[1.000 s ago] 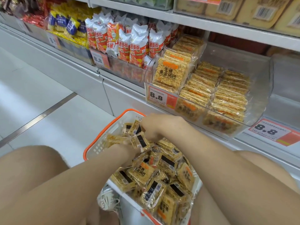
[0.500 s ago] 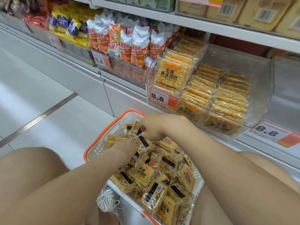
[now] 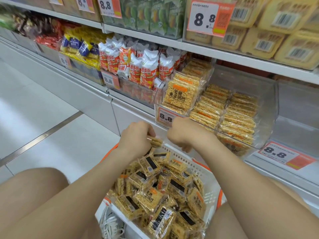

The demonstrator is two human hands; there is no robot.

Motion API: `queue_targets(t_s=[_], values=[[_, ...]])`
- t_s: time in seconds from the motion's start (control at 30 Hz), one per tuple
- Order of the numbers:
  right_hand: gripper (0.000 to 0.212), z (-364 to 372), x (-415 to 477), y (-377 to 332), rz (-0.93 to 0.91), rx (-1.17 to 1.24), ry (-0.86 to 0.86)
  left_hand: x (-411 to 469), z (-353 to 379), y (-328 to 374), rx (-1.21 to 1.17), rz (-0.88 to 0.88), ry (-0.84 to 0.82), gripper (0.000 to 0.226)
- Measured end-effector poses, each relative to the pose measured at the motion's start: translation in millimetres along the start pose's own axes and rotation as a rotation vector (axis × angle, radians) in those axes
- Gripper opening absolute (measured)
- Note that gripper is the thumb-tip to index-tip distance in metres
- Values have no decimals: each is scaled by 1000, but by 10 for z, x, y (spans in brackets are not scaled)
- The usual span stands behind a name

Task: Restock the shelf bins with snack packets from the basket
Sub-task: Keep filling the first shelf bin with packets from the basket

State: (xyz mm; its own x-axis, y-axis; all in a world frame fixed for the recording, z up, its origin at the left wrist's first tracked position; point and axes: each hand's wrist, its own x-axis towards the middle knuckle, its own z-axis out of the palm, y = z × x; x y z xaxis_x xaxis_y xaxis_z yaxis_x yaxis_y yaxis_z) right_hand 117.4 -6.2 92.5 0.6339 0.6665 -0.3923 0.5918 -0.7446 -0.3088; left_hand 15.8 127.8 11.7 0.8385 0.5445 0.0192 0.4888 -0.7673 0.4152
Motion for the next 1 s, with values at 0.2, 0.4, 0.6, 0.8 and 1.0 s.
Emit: queue_targets(t_s=[0.2, 0.4, 0.6, 0.8, 1.0], values=[[55, -115, -113, 63, 137, 469, -20, -74, -300, 267, -528, 64, 111, 42], [54, -192, -177, 144, 176, 929, -121, -86, -455, 401, -741, 197, 246, 35], [32, -239, -217, 161, 107, 1304, -111, -16, -566, 484, -995, 50, 405, 27], [37, -304, -227, 208, -25, 1100, 179, 74, -495, 593, -1110, -165, 387, 31], [26, -334, -183, 243, -101, 910, 359, 78, -507, 584, -1138, -246, 335, 36]])
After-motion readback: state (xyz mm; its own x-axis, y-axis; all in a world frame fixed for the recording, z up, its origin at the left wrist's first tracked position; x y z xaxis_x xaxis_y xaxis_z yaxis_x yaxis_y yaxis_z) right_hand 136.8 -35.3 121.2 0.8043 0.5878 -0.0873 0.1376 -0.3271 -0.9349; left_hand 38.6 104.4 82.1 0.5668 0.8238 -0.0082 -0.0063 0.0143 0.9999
